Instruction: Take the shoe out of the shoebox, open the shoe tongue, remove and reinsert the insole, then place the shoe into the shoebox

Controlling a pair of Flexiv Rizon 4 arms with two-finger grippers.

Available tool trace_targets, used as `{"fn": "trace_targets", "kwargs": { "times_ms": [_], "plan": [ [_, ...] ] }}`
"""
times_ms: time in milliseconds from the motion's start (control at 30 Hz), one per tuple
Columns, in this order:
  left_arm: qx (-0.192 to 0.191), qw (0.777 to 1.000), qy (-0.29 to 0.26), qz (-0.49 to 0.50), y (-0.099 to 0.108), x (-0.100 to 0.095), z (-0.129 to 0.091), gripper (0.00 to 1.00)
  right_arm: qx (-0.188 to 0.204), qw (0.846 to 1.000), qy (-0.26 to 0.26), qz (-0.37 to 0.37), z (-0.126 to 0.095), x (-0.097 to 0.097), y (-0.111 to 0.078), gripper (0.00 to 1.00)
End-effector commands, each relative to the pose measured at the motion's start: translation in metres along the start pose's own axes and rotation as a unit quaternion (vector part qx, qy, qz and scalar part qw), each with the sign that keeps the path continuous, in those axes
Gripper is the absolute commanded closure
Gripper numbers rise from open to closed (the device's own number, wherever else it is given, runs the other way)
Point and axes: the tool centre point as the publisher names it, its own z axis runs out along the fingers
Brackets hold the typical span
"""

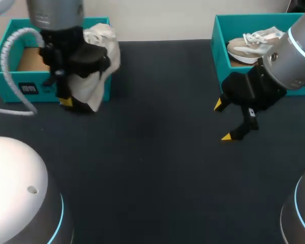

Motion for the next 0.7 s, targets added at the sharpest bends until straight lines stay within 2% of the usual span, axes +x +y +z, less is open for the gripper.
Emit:
{"fn": "trace_targets", "kwargs": {
  "times_ms": [33, 200, 333, 633, 700],
  "plan": [
    [0.047, 0.999, -0.016, 0.001, 0.097, 0.003, -0.004, 1.00, 0.001, 1.000, 0.000, 0.000, 0.001, -0.001, 0.000, 0.00],
    [0.036, 0.999, -0.020, 0.012, 0.139, -0.002, -0.006, 1.00, 0.001, 1.000, 0.000, 0.000, 0.001, -0.001, 0.000, 0.00],
    [0.015, 1.000, -0.017, 0.017, 0.159, -0.006, -0.008, 1.00, 0.001, 1.000, 0.000, 0.000, 0.001, -0.001, 0.000, 0.00],
    [0.035, 0.999, -0.006, -0.016, 0.219, -0.020, -0.016, 1.00, 0.001, 1.000, 0.000, 0.000, 0.001, -0.001, 0.000, 0.00],
    [0.035, 0.999, -0.006, -0.016, 0.219, -0.020, -0.016, 1.00, 0.001, 1.000, 0.000, 0.000, 0.001, -0.001, 0.000, 0.00]
  ]
}}
